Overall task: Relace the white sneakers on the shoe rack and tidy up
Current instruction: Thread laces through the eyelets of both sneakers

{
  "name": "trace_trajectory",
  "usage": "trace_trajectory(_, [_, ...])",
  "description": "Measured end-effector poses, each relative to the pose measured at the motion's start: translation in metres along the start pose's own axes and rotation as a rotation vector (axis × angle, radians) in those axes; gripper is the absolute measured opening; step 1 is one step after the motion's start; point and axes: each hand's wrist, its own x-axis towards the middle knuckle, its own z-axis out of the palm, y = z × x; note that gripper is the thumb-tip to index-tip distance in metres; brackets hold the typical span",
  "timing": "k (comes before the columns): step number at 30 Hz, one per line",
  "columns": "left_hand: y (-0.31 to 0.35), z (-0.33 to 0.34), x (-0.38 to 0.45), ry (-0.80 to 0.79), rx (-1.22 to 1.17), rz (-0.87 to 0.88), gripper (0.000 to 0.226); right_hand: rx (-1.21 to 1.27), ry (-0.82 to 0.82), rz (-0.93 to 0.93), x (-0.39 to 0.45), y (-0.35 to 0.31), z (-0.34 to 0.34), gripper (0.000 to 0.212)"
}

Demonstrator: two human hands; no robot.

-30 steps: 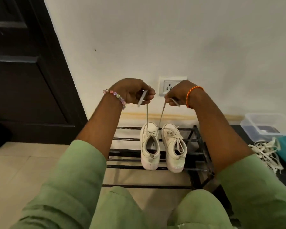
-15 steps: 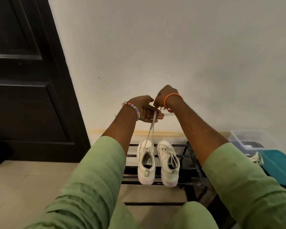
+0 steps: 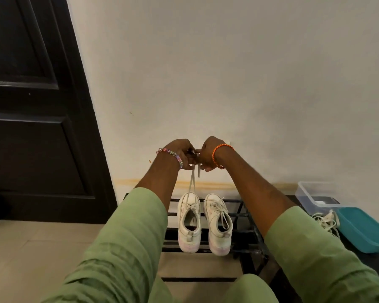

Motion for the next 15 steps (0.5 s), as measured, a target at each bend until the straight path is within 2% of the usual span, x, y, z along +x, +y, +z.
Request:
trace_trajectory(2, [0.000,-0.001,0.000,-0.005,0.011,-0.001,0.031,0.073,0.000,-0.018,0.001,0.004,0.004,0.011])
trace_trajectory(5, [0.002,-0.003,-0.001,-0.041,0.048,-0.003,0.032,0.104,0.014,-0.029,0.004,0.006,-0.001,0.016])
trace_trajectory(8, [0.002,-0.003,-0.002,-0.054,0.169,0.029,0.028,0.064,0.046,-0.042,0.003,0.002,-0.011,0.018])
trace_trajectory(11, [0.001,-0.003,-0.002,-0.043,0.324,0.068,0.025,0.116,0.009,-0.016,0.004,-0.002,-0.018,0.020])
trace_trajectory(15, [0.001,-0.005,-0.007,-0.145,0.495,0.114,0.033,-0.015,0.001,-0.160,0.009,-0.005,-0.025,0.014])
